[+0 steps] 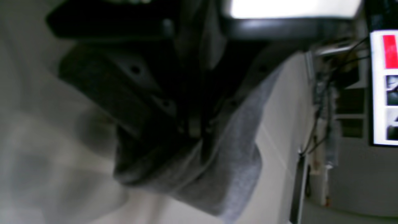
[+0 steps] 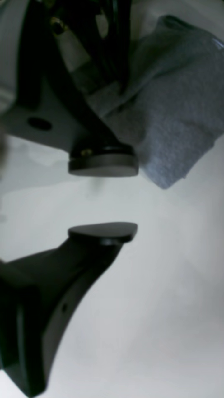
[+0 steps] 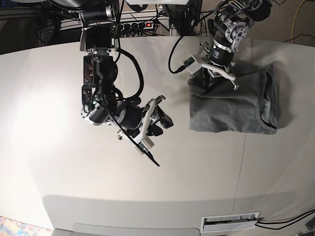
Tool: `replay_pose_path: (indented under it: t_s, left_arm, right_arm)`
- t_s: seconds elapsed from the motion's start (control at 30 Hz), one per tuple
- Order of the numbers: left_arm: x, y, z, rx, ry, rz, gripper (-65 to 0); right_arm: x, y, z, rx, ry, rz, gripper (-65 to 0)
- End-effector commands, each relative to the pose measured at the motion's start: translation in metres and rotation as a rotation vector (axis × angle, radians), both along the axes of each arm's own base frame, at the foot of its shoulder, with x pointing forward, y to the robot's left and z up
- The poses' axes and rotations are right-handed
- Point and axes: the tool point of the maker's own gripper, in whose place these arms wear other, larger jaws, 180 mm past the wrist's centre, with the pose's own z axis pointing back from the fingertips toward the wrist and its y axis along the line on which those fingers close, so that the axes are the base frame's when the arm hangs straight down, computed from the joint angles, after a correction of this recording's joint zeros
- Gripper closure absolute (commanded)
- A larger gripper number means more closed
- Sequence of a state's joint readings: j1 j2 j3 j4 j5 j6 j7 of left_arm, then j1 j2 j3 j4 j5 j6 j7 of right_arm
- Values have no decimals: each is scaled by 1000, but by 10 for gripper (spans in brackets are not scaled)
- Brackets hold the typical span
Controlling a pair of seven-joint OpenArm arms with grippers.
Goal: Fold the T-shirt properly
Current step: 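Move the right gripper to the bundle's side and pinch its edge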
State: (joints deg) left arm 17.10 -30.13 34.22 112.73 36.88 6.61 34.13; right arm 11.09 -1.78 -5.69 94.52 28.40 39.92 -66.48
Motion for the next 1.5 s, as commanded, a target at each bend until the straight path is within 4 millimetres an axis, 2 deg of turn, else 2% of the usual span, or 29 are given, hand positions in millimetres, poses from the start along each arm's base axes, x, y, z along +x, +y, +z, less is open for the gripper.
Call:
replay_pose_path:
  t_s: [0.0, 0.07, 0.23, 0.27, 0.47, 0.57, 0.73, 0.87, 0.97, 1.1, 1.23, 1.33, 1.47]
  left_arm:
    - [0, -3, 14, -21, -42, -5, 0]
    - [-10, -10, 17, -46, -28, -15, 0]
    - [-31, -20, 21, -87, 7, -30, 0]
    - [-33, -20, 20, -86, 14, -29, 0]
    - [-39, -19, 16, -76, 28, -25, 0]
    - [-39, -19, 16, -76, 28, -24, 0]
    - [-41, -18, 15, -74, 35, -22, 0]
    - [-50, -13, 10, -48, 54, -32, 0]
    - [-61, -6, 4, -12, 72, -47, 0]
    - [-74, 6, -2, 46, 94, -73, 0]
    - [-72, 18, 6, 84, 26, -58, 0]
    - [-69, 16, 12, 82, -13, -58, 0]
    - [-65, 3, 21, 40, -47, -69, 0]
  right_arm:
    - [11, 5, 21, 44, -66, -3, -255]
    - [11, 8, 20, 53, -66, 2, -239]
    - [5, 37, 9, 78, -53, 77, -12]
    - [5, 46, 9, 84, -63, 100, 0]
    - [0, 90, 23, 39, -162, 248, 0]
    - [-9, 103, 17, -18, -177, 313, 0]
    - [-19, 107, -18, -80, -105, 349, 0]
    - [-9, 99, -41, -112, -72, 326, 0]
    - [-3, 95, -50, -124, -46, 318, 0]
    - [1, 94, -52, -129, -42, 314, 0]
    - [0, 96, -51, -121, -42, 315, 0]
    - [-2, 105, -45, -90, -40, 321, 0]
    - [-4, 118, -39, -70, -47, 331, 0]
